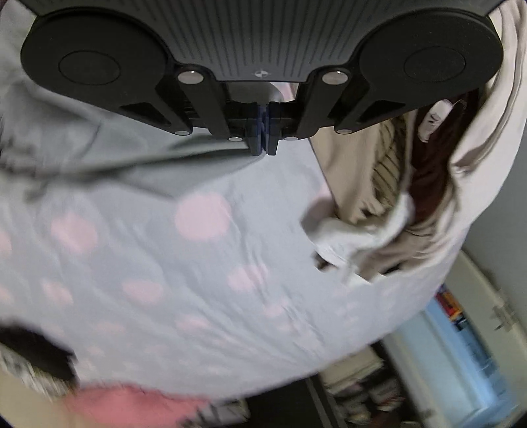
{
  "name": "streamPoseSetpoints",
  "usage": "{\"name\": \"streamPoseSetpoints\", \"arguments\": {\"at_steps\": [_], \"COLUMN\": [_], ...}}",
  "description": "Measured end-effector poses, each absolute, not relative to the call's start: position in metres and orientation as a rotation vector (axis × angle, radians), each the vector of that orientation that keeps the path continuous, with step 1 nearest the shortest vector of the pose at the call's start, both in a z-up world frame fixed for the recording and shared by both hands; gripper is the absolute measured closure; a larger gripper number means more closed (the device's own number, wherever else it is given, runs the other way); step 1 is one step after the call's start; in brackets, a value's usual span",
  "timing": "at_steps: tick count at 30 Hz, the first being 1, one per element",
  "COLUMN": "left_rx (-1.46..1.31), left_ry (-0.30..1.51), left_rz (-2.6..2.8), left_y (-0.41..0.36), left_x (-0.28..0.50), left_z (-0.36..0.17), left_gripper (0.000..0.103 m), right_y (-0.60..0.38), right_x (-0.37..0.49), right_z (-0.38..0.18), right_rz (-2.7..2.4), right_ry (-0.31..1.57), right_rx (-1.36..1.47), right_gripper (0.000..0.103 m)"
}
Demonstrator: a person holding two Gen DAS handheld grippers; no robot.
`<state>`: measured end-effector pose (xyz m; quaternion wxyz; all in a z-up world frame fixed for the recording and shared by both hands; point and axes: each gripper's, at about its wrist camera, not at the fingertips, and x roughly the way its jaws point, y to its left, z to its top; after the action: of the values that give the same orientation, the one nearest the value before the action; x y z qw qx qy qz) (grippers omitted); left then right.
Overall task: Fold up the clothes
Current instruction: 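Grasp another edge of the grey shirt with the right gripper while the left gripper holds it, then lift the grey shirt up with both grippers to shake it out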
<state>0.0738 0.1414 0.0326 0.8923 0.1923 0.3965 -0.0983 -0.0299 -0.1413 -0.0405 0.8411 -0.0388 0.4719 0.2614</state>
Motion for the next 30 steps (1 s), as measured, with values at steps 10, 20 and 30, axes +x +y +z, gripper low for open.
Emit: {"name": "streamPoseSetpoints", "arguments": {"at_steps": [10,20,30], "left_rx": [0.277,0.200,0.088], "left_ry": [0.733,0.604,0.287], "left_rz": [-0.160,-0.164,-0.231], "left_y": [0.148,0.151,0.141], "left_x": [0.066,0.047,0.000], "left_z": [0.067,0.103,0.216], "left_gripper": [0.103,0.103,0.103], "right_y": [-0.136,-0.156,-0.198], "right_x": [-0.034,-0.029,-0.031], "right_z": [-0.050,-0.024,0.094], "right_rz": [0.470,0.332,0.289], "right_ry": [1.080,0.859,0.490], "right_rx": [0.197,0.288,0.219], "right_gripper": [0.058,0.094,0.096]}}
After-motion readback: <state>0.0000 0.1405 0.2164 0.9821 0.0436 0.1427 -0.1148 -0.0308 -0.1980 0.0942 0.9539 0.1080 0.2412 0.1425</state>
